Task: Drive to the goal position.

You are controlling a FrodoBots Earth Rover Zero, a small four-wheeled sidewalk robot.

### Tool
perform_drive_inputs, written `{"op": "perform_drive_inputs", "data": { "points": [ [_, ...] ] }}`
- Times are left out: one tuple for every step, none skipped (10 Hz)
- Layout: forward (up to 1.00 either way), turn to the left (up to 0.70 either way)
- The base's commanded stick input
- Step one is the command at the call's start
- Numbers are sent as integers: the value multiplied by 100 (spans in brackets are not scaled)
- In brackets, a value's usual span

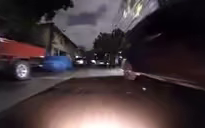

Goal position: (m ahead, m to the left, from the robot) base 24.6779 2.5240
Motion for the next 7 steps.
{"op": "perform_drive_inputs", "data": {
  "points": [
    [85,0],
    [85,0],
    [85,0],
    [85,0],
    [85,0],
    [85,0],
    [85,0]
  ]
}}
